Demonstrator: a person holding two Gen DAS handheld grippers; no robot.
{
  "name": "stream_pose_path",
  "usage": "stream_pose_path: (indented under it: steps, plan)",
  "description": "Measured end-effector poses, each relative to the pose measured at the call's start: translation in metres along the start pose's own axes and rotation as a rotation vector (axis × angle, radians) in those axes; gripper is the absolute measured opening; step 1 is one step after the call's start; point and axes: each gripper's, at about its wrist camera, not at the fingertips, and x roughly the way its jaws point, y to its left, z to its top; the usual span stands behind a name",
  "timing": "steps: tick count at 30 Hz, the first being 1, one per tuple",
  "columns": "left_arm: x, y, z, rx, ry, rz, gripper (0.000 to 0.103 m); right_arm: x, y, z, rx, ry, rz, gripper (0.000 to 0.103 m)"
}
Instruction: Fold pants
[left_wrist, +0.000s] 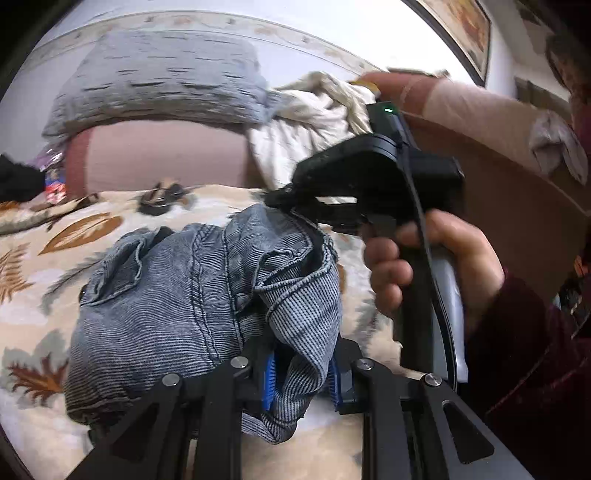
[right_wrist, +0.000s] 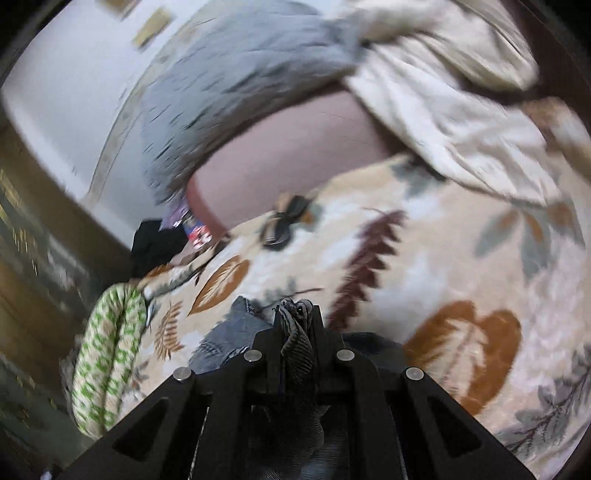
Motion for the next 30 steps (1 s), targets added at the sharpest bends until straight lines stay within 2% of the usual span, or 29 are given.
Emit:
stream_pose_path:
  steps: [4,7,9,10,11,12,14,17,20,22,25,28,30]
  plan:
    - [0.022,-0.005,0.001,0.059,0.034,0.011,0.023,-0.014,-0.027,0.007,0.047,-0.016,0.010,0.009]
    - [0.035,-0.012,-0.011,0.084,0.079,0.012,0.024,-0.007,-0.045,0.003,0.075,0.012,-0.001,0.011]
    - [0.032,-0.013,-0.013,0.117,0.088,-0.007,0.029,0.004,-0.059,-0.003,0.107,0.052,-0.033,0.023]
    - [0.026,-0.017,-0.018,0.132,0.092,-0.028,0.032,0.006,-0.065,-0.004,0.129,0.065,-0.079,0.028]
    - [0.017,-0.017,-0.020,0.146,0.093,-0.061,0.040,0.004,-0.069,-0.004,0.143,0.066,-0.113,0.037]
    - [0.005,-0.016,-0.021,0.154,0.087,-0.093,0.050,-0.002,-0.071,-0.003,0.155,0.049,-0.137,0.039]
    - [-0.019,-0.012,-0.023,0.170,0.060,-0.131,0.061,-0.024,-0.071,0.000,0.156,-0.019,-0.160,0.041]
    - [-0.055,0.000,-0.023,0.230,-0.007,-0.167,0.063,-0.064,-0.058,0.000,0.107,-0.118,-0.224,0.042]
    - [-0.074,0.023,-0.012,0.271,-0.074,-0.062,0.067,-0.096,-0.036,-0.011,0.040,-0.174,-0.226,0.045]
    - [-0.076,0.049,0.003,0.223,-0.102,0.016,0.067,-0.107,-0.016,-0.029,-0.004,-0.177,-0.200,0.047]
    - [-0.066,0.089,0.022,0.100,-0.084,0.064,0.067,-0.101,0.017,-0.055,-0.101,-0.152,-0.205,0.047]
    - [-0.045,0.111,0.025,0.070,-0.041,0.132,0.067,-0.082,0.047,-0.073,-0.208,-0.139,-0.243,0.047]
    - [-0.031,0.118,0.023,0.043,-0.003,0.124,0.067,-0.065,0.054,-0.077,-0.229,-0.119,-0.244,0.047]
